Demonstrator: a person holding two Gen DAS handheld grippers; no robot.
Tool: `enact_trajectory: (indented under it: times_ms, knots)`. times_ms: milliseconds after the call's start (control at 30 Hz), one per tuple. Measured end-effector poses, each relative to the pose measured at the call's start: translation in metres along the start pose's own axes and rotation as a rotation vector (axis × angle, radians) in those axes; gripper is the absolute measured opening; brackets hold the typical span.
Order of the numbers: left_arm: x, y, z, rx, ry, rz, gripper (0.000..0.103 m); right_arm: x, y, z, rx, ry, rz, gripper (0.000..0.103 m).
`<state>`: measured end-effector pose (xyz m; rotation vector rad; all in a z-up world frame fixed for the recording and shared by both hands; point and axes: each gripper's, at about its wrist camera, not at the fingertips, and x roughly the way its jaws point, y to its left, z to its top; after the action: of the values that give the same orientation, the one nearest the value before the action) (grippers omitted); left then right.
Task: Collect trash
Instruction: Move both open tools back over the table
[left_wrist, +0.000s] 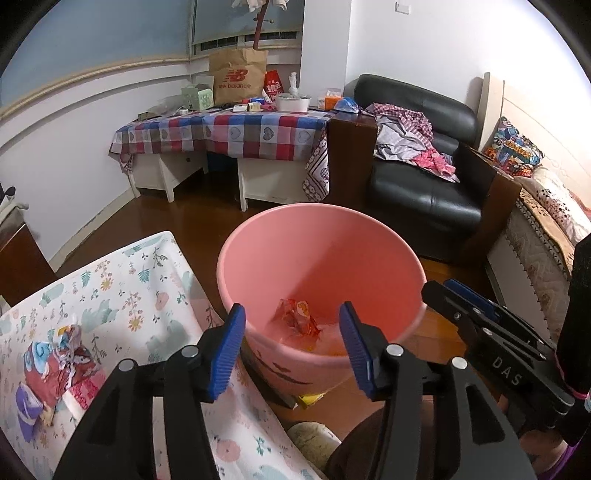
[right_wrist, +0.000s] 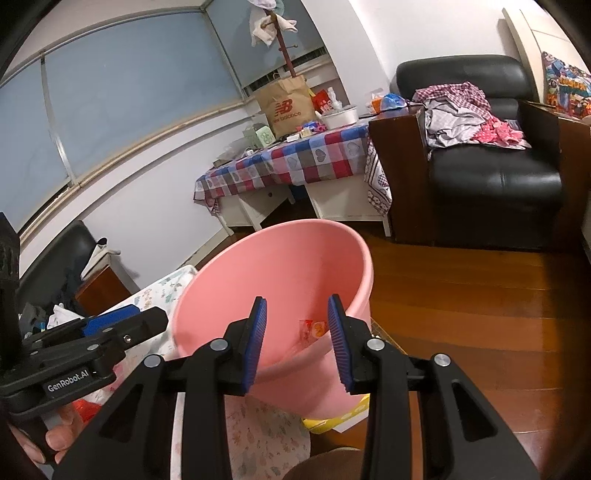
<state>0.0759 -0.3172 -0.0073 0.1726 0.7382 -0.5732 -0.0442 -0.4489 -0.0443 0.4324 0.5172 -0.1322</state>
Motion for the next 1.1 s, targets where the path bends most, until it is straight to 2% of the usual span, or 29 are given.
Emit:
enact_trajectory:
  times_ms: [167, 333, 500, 833, 1100]
  knots:
    - [-0.019, 0.003, -0.012, -0.004, -0.011, -0.01, 0.053, -0.007, 0.019, -0.005, -0.027, 0.044, 0.041, 0.035]
    - [-0.043, 0.014, -0.023, -0.022, -0.027, -0.013, 0.053, -0.013, 0.049, -0.015, -0.111, 0.085, 0.076, 0.035]
    - [-0.072, 0.034, -0.031, -0.034, -0.064, 0.011, 0.056, -0.015, 0.075, -0.024, -0.157, 0.132, 0.124, 0.035]
    - [-0.126, 0.11, -0.058, -0.099, -0.132, 0.14, 0.057, -0.019, 0.119, -0.047, -0.226, 0.203, 0.2, 0.035]
    - [-0.148, 0.18, -0.094, -0.161, -0.105, 0.239, 0.059, -0.014, 0.141, -0.061, -0.239, 0.276, 0.259, 0.035]
